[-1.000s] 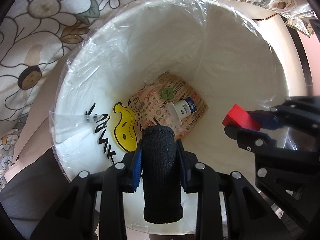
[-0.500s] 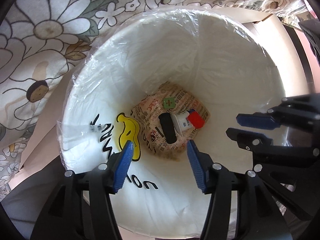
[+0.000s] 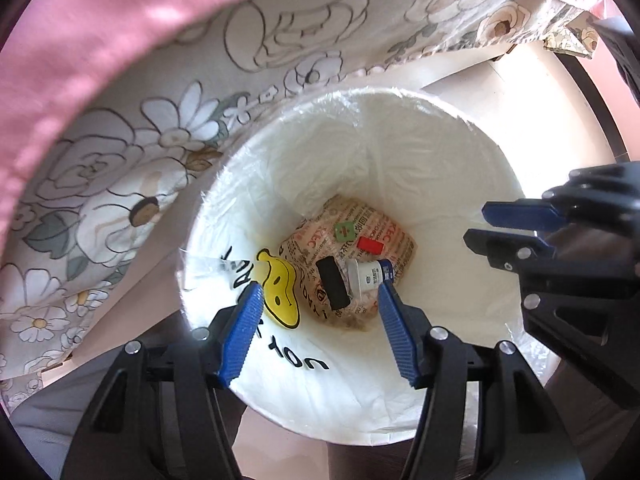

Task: Collect trash
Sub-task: 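Move both open tools back over the bed toward the cartons and cup, then grasp the clear plastic cup with left tool while right tool grasps white box, then carry plastic cup with left tool while right tool carries white box to wastebasket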

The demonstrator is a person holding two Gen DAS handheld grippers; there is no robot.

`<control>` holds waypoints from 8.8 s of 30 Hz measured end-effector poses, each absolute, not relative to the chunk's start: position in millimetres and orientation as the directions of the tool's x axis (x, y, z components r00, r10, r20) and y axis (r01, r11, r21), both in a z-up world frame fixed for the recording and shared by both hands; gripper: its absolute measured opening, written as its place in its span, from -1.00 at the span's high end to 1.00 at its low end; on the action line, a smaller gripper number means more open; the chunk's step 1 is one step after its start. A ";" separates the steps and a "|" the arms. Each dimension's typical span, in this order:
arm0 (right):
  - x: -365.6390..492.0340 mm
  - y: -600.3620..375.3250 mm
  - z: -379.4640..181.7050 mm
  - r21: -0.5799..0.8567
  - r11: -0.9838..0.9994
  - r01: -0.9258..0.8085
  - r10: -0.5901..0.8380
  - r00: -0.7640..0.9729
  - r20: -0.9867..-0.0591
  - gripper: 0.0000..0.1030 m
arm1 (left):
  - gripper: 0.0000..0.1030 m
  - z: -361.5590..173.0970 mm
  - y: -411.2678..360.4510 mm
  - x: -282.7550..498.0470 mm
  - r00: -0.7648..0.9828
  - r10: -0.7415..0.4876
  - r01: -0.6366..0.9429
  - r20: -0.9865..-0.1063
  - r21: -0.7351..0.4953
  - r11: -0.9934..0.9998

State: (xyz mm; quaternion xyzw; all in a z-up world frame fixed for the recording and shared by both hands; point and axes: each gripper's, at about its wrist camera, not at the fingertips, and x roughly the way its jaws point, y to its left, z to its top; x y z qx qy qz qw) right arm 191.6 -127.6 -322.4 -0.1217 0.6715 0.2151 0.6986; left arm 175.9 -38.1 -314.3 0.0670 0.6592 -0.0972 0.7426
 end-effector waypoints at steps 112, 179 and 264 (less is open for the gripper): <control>659.4 8.6 -87.2 0.090 0.738 -0.669 0.415 0.345 -0.842 0.15 | -0.45 -103.7 101.2 626.6 0.589 -0.121 0.235 -0.799 0.027 0.972; 264.6 -141.1 256.6 -0.277 0.774 -0.570 0.353 0.751 -0.559 0.16 | -0.10 227.7 -9.7 261.3 0.865 -0.013 0.205 -0.502 0.328 0.922; 194.0 -119.2 -194.0 0.126 0.746 -0.654 0.251 0.101 -0.963 0.16 | -0.09 -208.2 -8.7 179.5 0.223 -0.106 0.375 -0.969 -0.015 0.927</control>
